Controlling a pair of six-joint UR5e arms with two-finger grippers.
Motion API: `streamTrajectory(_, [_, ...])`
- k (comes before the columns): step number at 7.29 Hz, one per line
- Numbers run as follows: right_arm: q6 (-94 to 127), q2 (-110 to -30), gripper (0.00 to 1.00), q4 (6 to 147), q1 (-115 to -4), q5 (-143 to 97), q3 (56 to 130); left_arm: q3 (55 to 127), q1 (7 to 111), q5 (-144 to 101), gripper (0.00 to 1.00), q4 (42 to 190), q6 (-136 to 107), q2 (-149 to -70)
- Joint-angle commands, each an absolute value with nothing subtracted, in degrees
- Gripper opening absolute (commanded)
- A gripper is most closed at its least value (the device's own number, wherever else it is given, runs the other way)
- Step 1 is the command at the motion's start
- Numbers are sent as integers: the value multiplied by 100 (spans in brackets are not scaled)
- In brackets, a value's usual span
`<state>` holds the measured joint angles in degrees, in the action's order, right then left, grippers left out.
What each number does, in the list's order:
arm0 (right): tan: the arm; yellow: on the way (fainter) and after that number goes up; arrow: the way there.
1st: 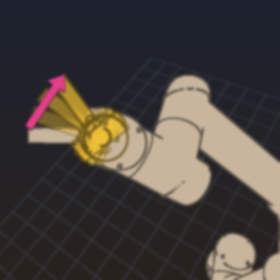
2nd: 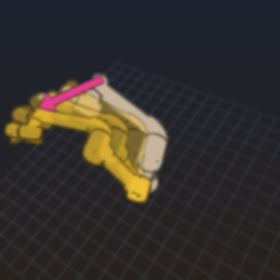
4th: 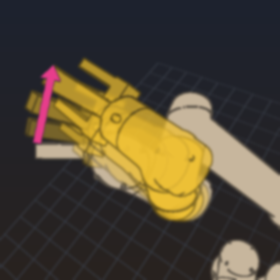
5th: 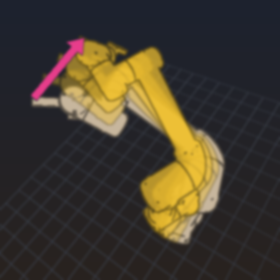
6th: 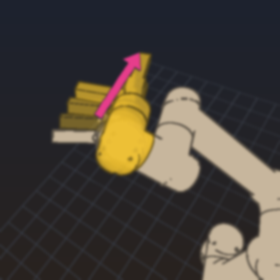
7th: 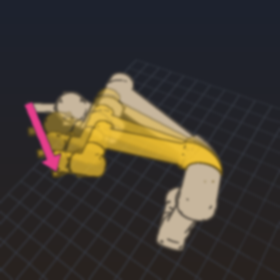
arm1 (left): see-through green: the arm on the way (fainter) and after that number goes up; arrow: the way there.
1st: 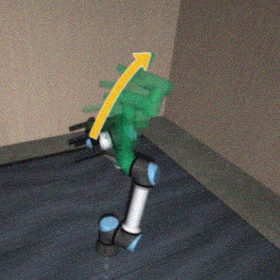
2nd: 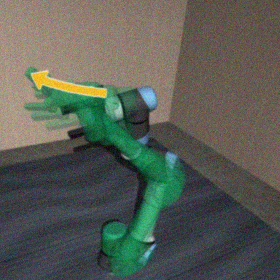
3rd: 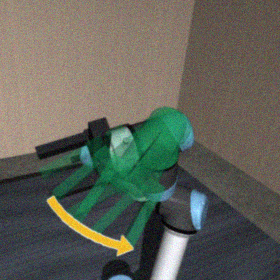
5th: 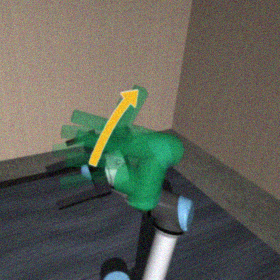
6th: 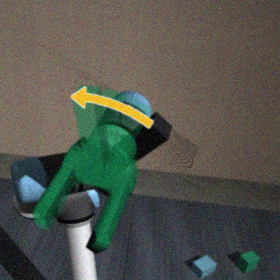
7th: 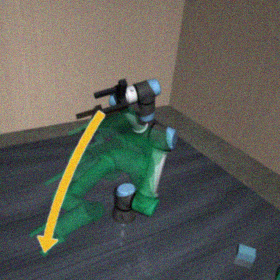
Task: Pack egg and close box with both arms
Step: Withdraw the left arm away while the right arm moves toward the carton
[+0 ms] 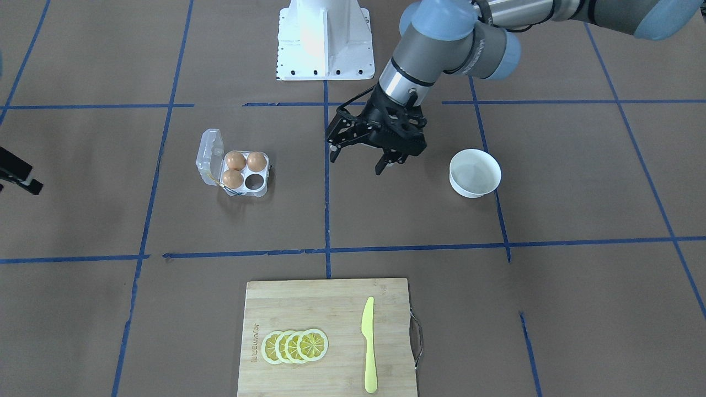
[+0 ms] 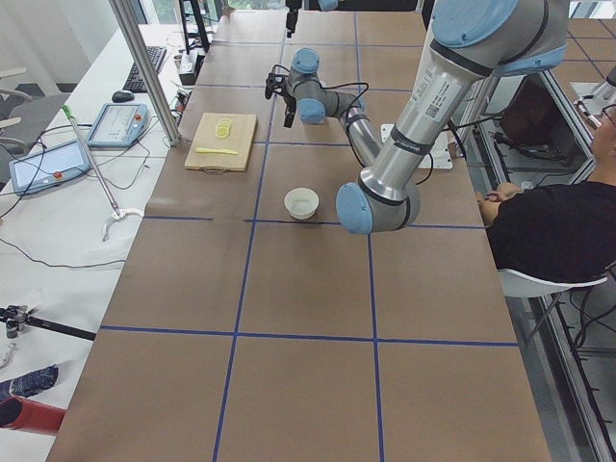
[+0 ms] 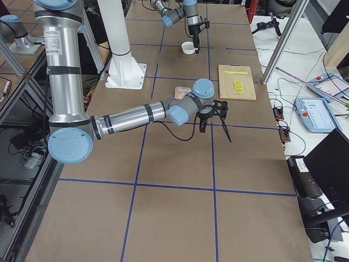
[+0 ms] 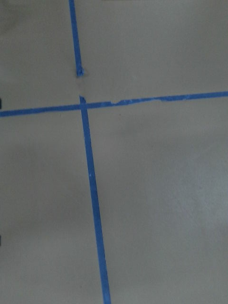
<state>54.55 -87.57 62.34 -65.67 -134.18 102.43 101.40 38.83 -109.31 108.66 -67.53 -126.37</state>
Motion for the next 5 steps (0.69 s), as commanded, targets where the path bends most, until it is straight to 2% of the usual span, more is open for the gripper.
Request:
streamTrajectory(1, [6100,-9173,0,5145,-5786,-13263,10414,10520,4890,-11457,100,9769,-5745,-12542])
streamTrajectory(3, [6178,-9176,0,5107,-5302,-13228,10669,10678,5780,-11707,100,9457,-4271,-11886])
streamTrajectory(5, [6205,-8974,0,5133,-4635,-12765,10714,10609,6308,-11995,100,9457,-3370,-11594])
